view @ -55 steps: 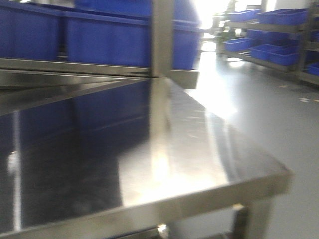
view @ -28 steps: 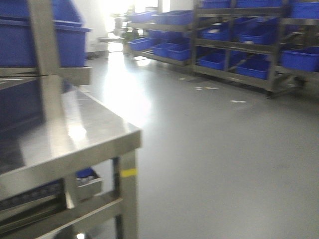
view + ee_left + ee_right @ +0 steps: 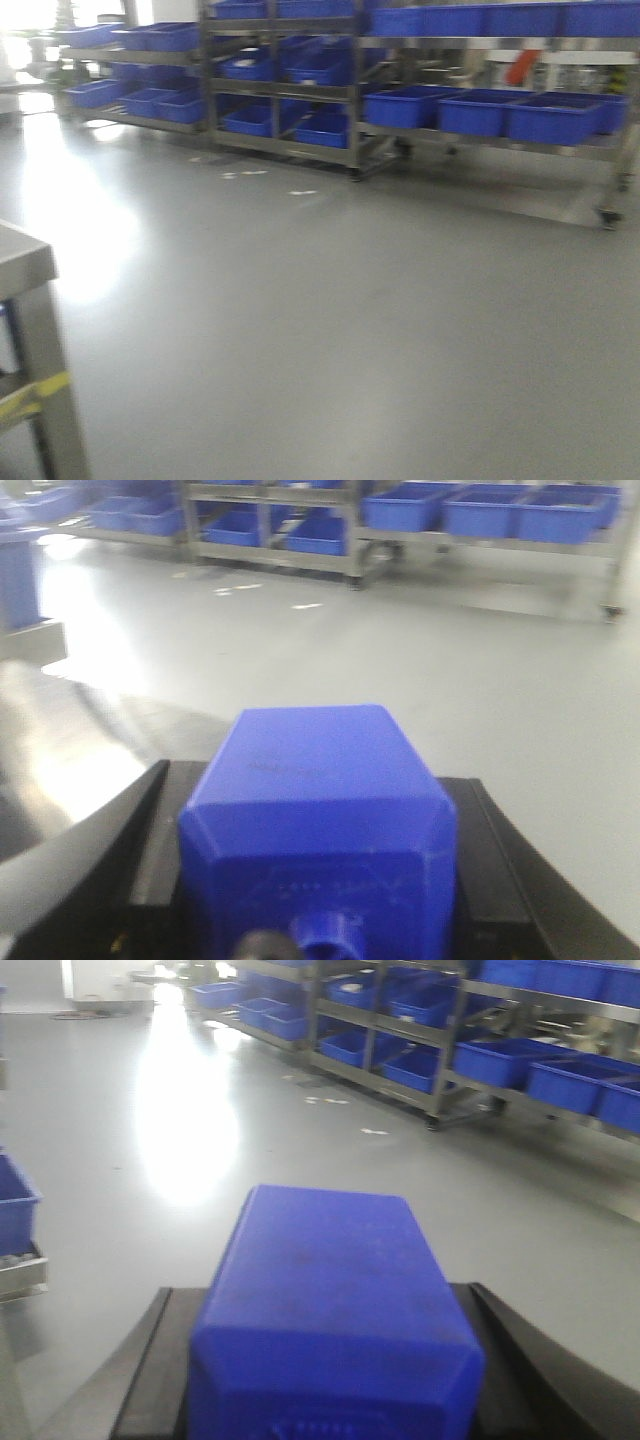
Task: Pick and sort blue part to right shelf
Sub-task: 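Drive the base to the blue bin shelf holding both parts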
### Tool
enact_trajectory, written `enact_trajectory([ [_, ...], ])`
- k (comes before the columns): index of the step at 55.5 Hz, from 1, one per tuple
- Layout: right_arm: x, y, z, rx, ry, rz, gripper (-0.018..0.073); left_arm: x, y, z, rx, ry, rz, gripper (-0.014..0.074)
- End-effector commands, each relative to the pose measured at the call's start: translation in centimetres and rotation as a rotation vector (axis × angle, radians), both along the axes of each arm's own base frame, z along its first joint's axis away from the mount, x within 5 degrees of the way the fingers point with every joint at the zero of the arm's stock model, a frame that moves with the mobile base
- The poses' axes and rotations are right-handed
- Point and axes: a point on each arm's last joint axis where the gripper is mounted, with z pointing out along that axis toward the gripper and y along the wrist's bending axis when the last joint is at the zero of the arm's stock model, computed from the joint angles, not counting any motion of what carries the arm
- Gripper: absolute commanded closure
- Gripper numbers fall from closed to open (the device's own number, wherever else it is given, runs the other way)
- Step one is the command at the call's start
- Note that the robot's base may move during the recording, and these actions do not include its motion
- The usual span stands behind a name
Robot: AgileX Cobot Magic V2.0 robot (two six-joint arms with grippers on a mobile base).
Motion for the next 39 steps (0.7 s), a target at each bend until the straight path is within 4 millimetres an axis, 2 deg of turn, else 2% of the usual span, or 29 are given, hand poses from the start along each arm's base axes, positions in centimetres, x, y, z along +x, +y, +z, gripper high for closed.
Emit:
enact_trajectory([
  [1, -0.51, -0.19, 1.72, 0.03, -0.129, -0.006, 0.0385, -0.51, 0.05, 1.54, -0.029, -0.127, -0.018, 0.026],
  [39, -0.51, -0.19, 1.72, 0.03, -0.129, -0.006, 0.0385, -0.51, 0.06, 1.54, -0.027, -0.128, -0.017, 0.026],
])
